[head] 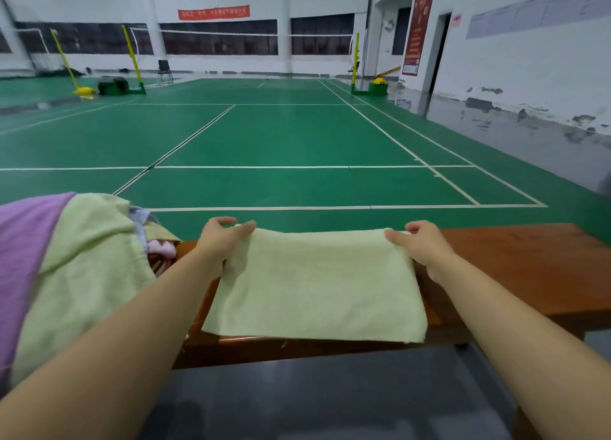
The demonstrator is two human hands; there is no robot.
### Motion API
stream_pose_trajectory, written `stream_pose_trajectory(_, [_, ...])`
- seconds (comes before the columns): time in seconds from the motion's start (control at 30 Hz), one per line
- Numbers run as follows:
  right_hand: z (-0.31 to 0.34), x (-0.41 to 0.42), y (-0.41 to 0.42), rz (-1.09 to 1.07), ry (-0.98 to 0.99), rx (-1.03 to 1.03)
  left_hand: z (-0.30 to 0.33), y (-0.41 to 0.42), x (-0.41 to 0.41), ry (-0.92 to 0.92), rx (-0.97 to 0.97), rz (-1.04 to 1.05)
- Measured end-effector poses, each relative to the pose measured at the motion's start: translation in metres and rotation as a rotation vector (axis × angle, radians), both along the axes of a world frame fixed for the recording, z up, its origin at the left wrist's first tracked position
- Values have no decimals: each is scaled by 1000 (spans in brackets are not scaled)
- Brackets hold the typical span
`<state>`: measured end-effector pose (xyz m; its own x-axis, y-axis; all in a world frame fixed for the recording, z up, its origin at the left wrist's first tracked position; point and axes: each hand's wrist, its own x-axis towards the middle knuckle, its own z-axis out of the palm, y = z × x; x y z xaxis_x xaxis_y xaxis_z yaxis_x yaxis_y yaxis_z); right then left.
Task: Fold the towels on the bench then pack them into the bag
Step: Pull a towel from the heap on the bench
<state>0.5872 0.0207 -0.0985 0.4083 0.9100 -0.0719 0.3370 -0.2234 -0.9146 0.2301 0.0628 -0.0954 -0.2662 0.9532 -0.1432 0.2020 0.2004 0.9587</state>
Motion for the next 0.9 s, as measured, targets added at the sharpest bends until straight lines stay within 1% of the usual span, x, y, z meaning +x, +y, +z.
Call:
stream_pose_trajectory(0.07, [7,-1,-5,-33,-4,143,9,-6,0,-68,100,25])
stream_pose_trajectory(0.2, [34,-5,-8,-66,-75,349,40,-18,6,-75,322,34])
stream_pose_trajectory(0.27, [51,-6,-10,-52,-28,455,60,-21,9,-124,430,22])
stream_pose_trajectory(0.37, [75,-5,-9,-14,22,557,88,-24,9,-191,551,6])
stream_pose_trajectory(0.47, [91,-3,-13,48,37,638,108,-28,10,-142,659,18])
stream_pose_trajectory(0.57, [99,-1,-17,76,-44,730,122,-34,13,-91,756,24])
stream_pose_trajectory(0.67, [105,-2,-18,62,-78,795,133,-33,14,-44,862,49])
stream_pose_trajectory(0.73, [107,-3,-16,35,-34,811,136,-29,13,36,868,59])
stream_pose_trajectory(0.8, [102,-1,-10,27,-13,771,131,-22,12,92,759,-2])
stream_pose_trajectory(0.87, [85,6,2,27,-89,590,113,-13,11,135,565,-94])
stream_pose_trajectory(0.9, [71,9,9,41,-146,440,98,-7,9,196,458,-125])
